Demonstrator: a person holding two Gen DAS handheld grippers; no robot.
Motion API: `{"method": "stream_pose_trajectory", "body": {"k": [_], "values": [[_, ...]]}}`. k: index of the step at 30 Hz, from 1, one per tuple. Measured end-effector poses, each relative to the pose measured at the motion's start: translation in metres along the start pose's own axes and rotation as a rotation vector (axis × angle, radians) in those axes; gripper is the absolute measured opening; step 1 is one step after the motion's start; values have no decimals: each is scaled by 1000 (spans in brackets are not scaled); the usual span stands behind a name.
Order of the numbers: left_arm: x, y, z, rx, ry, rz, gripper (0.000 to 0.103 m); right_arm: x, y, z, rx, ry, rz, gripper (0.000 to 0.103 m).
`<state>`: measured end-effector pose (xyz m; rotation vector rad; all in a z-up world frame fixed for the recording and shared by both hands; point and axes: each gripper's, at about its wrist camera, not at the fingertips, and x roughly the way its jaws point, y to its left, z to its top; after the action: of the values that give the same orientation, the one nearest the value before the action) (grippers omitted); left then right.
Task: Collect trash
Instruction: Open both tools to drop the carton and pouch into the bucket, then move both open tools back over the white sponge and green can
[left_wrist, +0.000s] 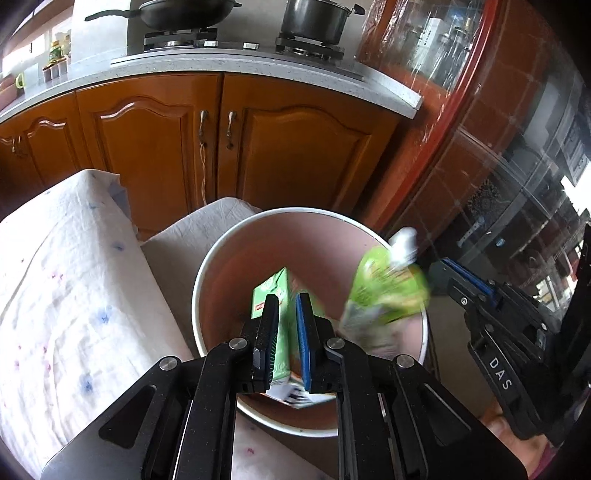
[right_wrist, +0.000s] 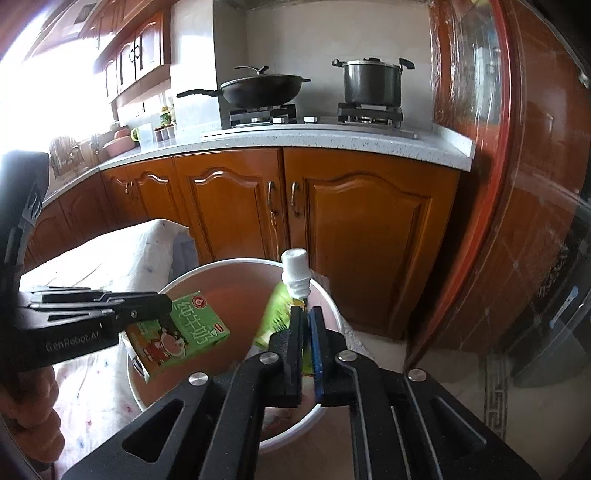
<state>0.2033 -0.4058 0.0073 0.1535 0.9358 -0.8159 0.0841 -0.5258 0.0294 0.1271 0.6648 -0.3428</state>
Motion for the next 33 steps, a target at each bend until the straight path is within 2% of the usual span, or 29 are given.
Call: {"method": "stream_pose_trajectory", "body": {"k": [7, 10, 14, 16, 18, 21, 24, 27, 33], "values": [[-10, 4, -4, -16, -5, -8, 10, -3, -6, -1, 46, 0, 26, 12], [-18, 12, -8, -37, -12, -7, 10, -7, -7, -2, 65, -3, 46, 18], [-35, 27, -17, -83, -31, -5, 24, -15, -3, -3, 85, -13, 78, 39], [-43, 34, -22, -103, -39, 2, 25, -20, -1, -5, 100, -20, 103, 47], [-53, 42, -28, -132, -46, -3, 29, -24, 3, -6, 114, -24, 125, 61], [-70, 52, -38, -162, -69, 7, 38, -31, 11, -9, 130, -34, 162, 75], [-89, 62, -50, -182, -97, 21, 43, -38, 22, -11, 141, -42, 201, 84], [-108, 72, -62, -203, -122, 39, 49, -44, 32, -14, 152, -47, 234, 89], [-143, 100, -91, -250, -158, 76, 52, -56, 60, -21, 142, -49, 298, 90]]}}
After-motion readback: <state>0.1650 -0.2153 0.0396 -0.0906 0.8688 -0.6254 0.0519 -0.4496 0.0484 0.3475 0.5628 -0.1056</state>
